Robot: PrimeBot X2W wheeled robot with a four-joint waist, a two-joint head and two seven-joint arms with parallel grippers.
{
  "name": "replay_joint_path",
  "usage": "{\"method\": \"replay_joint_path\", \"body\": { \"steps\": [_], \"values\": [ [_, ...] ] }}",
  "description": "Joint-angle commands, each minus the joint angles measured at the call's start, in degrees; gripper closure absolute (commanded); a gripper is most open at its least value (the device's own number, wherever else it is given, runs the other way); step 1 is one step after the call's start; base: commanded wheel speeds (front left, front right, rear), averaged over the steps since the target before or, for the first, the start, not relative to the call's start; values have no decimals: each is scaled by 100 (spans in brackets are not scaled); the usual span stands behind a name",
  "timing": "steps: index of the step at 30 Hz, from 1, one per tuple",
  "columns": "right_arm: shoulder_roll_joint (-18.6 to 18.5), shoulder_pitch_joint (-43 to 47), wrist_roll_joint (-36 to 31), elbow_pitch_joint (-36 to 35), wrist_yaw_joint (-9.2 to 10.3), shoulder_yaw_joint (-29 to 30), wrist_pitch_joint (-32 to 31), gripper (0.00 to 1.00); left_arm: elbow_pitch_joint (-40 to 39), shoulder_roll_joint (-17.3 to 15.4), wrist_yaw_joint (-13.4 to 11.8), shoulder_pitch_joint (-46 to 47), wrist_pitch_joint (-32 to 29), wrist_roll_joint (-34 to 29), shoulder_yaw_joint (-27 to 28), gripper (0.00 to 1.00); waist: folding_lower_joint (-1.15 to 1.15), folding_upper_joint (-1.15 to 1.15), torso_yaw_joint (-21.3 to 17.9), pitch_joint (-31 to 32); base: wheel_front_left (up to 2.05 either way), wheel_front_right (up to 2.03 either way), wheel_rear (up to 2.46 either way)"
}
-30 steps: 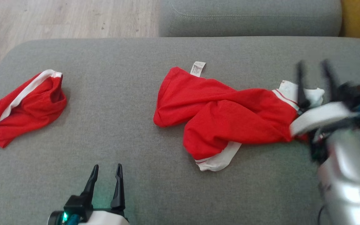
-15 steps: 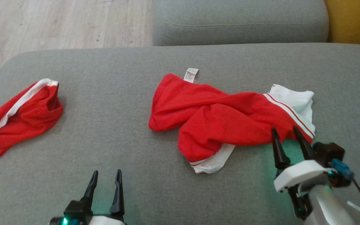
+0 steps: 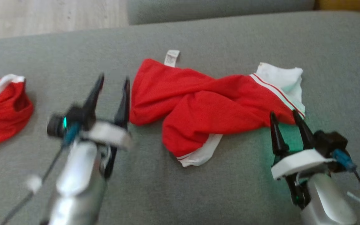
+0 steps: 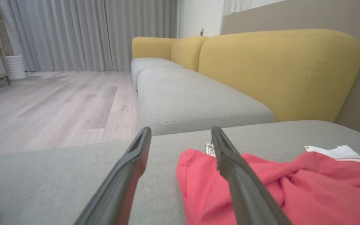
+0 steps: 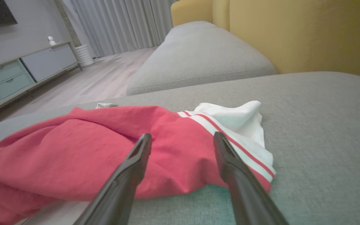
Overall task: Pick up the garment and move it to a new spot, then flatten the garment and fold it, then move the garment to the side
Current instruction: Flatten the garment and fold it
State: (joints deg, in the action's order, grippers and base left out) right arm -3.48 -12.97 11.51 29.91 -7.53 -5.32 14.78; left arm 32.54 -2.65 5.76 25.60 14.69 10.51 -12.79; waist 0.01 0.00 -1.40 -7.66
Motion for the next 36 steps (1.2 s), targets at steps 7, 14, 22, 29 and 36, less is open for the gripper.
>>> {"method": "replay_joint_path", "body": {
  "steps": [7,14,22,29,36],
  "values": [
    [53,-633,123,-424,4,-411,22,0,1892,-181,118,2163,-162,-98,-66,0,-1,0,-675,-796,0,0,0],
    [57,-885,158,-677,4,-573,22,0,3127,-293,114,3216,-571,-193,-251,0,-1,0,-1059,-1216,0,0,0],
    [59,-915,216,-817,4,-523,22,0,3844,-486,-216,3571,-659,-262,-321,0,-1,0,-1230,-1454,0,0,0],
    [59,-946,280,-813,4,-506,22,0,4047,-454,-223,3420,-927,-231,-411,0,-1,0,-1162,-1472,0,0,0],
    [59,-1017,408,-772,4,-551,22,0,3980,-452,-48,3534,-550,-242,-562,100,-1,0,-1104,-1340,0,0,0]
  ]
}}
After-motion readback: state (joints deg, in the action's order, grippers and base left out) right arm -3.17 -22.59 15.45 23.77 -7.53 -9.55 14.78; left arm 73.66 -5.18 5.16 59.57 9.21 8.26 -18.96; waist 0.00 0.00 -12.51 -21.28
